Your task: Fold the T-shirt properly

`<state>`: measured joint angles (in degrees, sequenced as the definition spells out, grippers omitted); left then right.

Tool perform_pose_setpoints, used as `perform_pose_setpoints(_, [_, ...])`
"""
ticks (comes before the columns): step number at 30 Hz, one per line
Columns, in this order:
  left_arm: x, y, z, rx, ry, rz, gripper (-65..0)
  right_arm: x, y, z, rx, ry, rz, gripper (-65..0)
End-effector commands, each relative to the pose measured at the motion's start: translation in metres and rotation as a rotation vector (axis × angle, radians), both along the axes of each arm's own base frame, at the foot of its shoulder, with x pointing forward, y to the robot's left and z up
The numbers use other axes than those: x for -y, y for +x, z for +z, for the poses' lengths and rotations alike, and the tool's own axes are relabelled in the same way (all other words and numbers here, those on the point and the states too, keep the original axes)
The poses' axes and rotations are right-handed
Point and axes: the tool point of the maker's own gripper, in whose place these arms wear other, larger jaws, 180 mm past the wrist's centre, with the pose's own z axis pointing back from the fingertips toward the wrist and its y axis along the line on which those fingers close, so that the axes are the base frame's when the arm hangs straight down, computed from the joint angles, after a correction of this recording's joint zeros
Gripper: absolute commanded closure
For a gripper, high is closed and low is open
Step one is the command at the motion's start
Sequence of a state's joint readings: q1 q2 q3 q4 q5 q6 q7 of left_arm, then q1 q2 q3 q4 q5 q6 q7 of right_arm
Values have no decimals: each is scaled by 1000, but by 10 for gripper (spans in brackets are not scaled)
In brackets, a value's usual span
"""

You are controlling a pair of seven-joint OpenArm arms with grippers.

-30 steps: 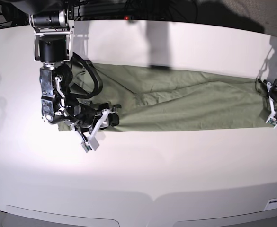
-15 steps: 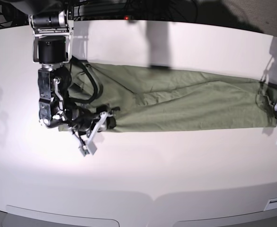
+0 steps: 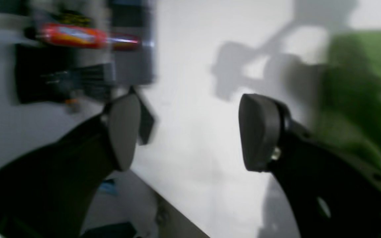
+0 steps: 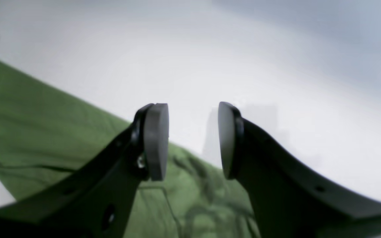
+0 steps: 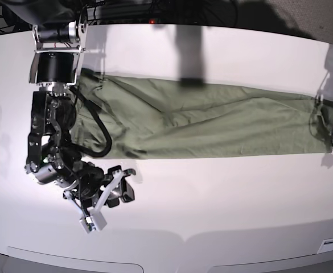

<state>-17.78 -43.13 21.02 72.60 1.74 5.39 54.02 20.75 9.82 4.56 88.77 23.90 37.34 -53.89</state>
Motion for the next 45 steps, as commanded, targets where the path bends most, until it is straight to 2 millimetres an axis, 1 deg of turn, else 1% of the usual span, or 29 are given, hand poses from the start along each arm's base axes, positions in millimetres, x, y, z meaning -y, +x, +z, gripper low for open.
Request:
perform_pose_setpoints(1, [-9, 10, 21, 41, 23, -3, -455, 4, 8, 22, 65, 8, -8, -253])
perform_pose_setpoints(4, [-10, 11, 23, 39, 45, -13, -455, 17, 10, 30, 84, 14, -46, -253])
perform_pose_setpoints(7, [-23, 12, 41, 41, 200, -30, -455, 34, 10, 31, 75, 27, -93, -253])
perform_pose_setpoints(10, [-39, 2, 57, 69, 285, 76, -455, 50, 9, 34, 73, 50, -136, -253])
perform_pose_setpoints(13, [-42, -2, 58, 59, 304, 97, -455, 57, 6, 40, 74, 112, -142, -253])
perform_pose_setpoints(15, [-40, -3, 53, 37, 275, 95, -455, 59, 2, 42, 72, 122, -116, -253])
perform_pose_setpoints(17, [-26, 1, 35, -28, 152, 43, -455, 63, 0, 44, 69, 131, -110, -253])
perform_pose_setpoints(19, [-3, 10, 21, -80, 5, -41, -455, 67, -1, 47, 70, 131, -105, -253])
perform_pose_setpoints(20, [9, 15, 18, -99, -64, -83, -455, 70, -1, 48, 70, 126, -105, -253])
perform_pose_setpoints(22, [30, 26, 18, -119, -184, -150, -455, 74, -1, 49, 73, 117, -108, -253])
perform_pose_setpoints(26, [67, 46, 33, -105, -369, -255, -455, 80, -1, 54, 90, 134, -118, -253])
perform_pose_setpoints(29, [100, 48, 38, -143, -526, -360, -455, 90, 2, 58, 141, 146, -161, -253])
perform_pose_setpoints(31, [114, 46, 39, -169, -604, -407, -455, 98, 2, 56, 176, 140, -197, -253])
perform_pose_setpoints(34, [124, 45, 41, -178, -656, -435, -455, 105, -6, 41, 176, 120, -225, -253])
perform_pose_setpoints(37, [129, 44, 41, -181, -676, -452, -455, 100, -20, 24, 153, 115, -225, -253])
perform_pose_setpoints(40, [127, 43, 41, -187, -671, -455, -455, 92, -36, 13, 128, 93, -202, -252])
perform_pose_setpoints(42, [124, 43, 43, -184, -665, -452, -455, 90, -48, 4, 111, 50, -197, -253])
perform_pose_setpoints(45, [115, 42, 46, -180, -651, -438, -455, 87, -65, -8, 87, 22, -190, -252])
